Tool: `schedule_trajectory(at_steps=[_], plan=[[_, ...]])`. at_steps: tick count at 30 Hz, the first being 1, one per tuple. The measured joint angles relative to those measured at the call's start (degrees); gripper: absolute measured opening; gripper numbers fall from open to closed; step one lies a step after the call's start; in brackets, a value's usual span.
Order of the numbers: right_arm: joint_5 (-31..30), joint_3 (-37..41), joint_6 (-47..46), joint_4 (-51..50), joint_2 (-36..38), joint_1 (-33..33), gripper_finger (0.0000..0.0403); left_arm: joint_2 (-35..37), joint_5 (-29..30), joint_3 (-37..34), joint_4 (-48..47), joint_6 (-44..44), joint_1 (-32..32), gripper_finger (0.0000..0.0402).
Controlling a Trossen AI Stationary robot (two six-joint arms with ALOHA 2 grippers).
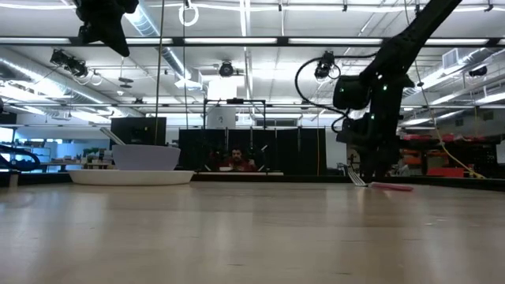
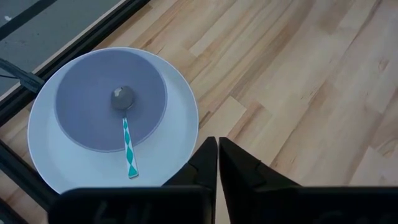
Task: Set table place
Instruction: Place the red object next to the white plate
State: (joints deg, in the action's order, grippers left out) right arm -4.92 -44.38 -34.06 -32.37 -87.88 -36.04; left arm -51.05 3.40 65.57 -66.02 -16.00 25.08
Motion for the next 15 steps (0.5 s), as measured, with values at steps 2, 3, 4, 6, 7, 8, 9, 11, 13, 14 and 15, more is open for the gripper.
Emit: schedule_trajectory(at_steps=[2, 3, 4, 6, 7, 8, 9, 11, 13, 14, 15], plan=[[0.9, 0.0, 0.7, 1.3, -1.9, -0.5, 0.0131, 0.0, 0.0, 0.0, 0.0, -0.3, 0.0, 0.0026], [1.1, -0.2, 0.7, 1.5, -2.7, -0.7, 0.0131, 0.0, 0.0, 0.0, 0.0, -0.3, 0.0, 0.0027], [1.1, -0.3, 0.7, 1.6, -3.3, -0.7, 0.0131, 0.0, 0.0, 0.0, 0.0, -0.3, 0.0, 0.0026], [1.0, -0.3, 0.8, 1.4, -4.4, -0.7, 0.0131, 0.0, 0.0, 0.0, 0.0, -0.9, 0.0, 0.0024], [1.0, -0.4, 0.8, 1.2, -4.7, -0.7, 0.0131, 0.0, 0.0, 0.0, 0.0, -1.3, 0.0, 0.0022], [1.0, -0.4, 0.8, 1.2, -4.8, -0.6, 0.0130, 0.0, 0.0, 0.0, 0.0, -1.4, 0.0, 0.0020], [0.9, -0.4, 0.6, 1.2, -4.8, -0.5, 0.0128, 0.0, 0.0, 0.0, 0.0, -1.3, 0.0, 0.0019], [0.9, -0.3, 0.6, 1.2, -4.7, -0.5, 0.0120, 0.0, 0.0, 0.0, 0.0, -1.3, 0.0, 0.0016], [0.9, -0.2, 0.2, 1.2, -4.4, -0.5, 0.0103, 0.0, 0.0, 0.0, 0.0, -1.3, 0.0, 0.0014], [0.9, -0.2, -0.3, 1.1, -4.3, -0.5, 0.0092, 0.0, 0.0, 0.0, 0.0, -1.3, 0.0, 0.0014], [0.7, -0.2, -0.7, 1.1, -4.3, -0.6, 0.0080, 0.0, 0.0, 0.0, 0.0, -1.3, 0.0, 0.0014]])
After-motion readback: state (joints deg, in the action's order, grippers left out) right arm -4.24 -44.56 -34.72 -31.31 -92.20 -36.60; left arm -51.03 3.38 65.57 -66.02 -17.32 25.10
